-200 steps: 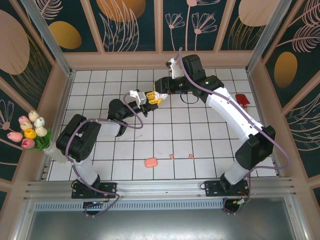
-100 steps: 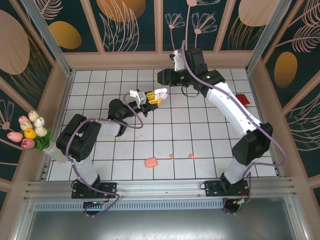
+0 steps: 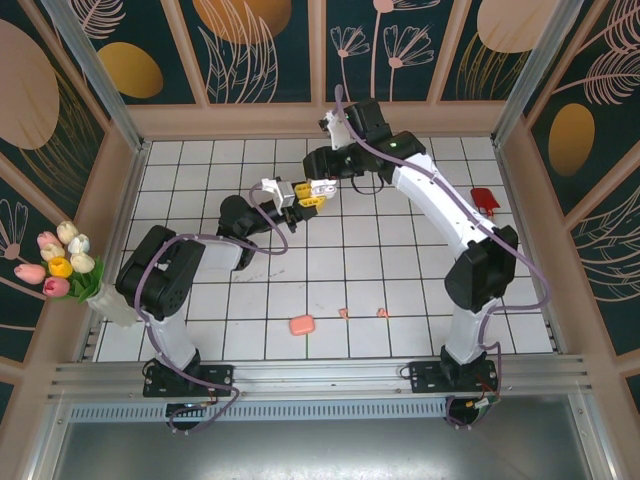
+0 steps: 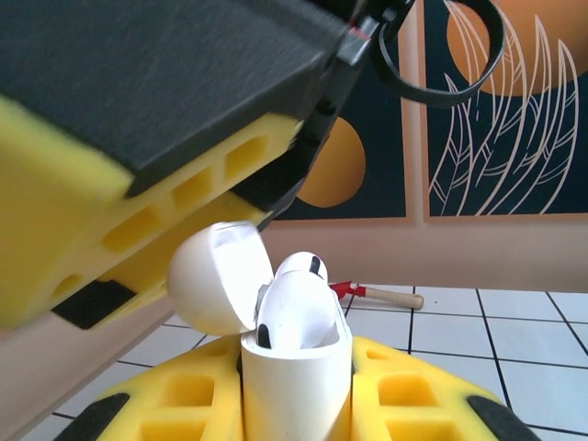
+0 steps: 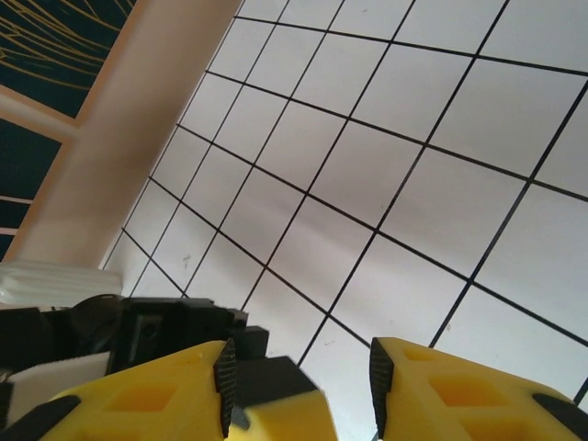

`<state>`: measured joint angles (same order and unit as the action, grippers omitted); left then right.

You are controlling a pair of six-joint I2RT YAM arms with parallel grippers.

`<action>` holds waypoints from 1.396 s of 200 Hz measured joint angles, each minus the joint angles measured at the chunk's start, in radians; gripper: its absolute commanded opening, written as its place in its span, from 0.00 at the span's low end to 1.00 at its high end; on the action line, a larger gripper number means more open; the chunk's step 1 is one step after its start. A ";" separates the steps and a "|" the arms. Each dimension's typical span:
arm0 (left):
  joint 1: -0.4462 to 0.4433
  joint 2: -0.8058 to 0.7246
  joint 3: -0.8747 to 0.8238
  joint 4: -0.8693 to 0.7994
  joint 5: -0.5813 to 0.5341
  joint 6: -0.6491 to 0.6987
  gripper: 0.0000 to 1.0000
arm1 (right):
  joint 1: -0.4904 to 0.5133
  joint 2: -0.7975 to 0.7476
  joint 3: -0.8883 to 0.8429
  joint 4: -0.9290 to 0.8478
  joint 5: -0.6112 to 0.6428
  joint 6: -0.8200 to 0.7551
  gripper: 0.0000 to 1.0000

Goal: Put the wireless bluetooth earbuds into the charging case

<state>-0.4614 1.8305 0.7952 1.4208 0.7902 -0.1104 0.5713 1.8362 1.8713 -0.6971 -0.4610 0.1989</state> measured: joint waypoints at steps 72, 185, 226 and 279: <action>-0.008 0.026 0.029 -0.020 -0.018 -0.026 0.00 | 0.011 -0.259 -0.269 0.052 0.020 0.048 0.45; -0.008 0.203 0.330 -0.559 -0.129 -0.246 0.00 | -0.102 -0.497 -0.761 0.351 0.263 0.365 0.47; -0.008 0.317 0.515 -0.838 -0.164 -0.363 0.00 | -0.084 -0.496 -0.827 0.386 0.306 0.430 0.47; -0.006 0.444 0.614 -1.070 -0.244 -0.481 0.10 | -0.045 -0.491 -0.827 0.427 0.341 0.448 0.47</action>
<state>-0.4675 2.2749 1.4094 0.3504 0.5465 -0.5915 0.5266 1.3457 1.0439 -0.2703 -0.1204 0.6468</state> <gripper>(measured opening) 0.247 0.472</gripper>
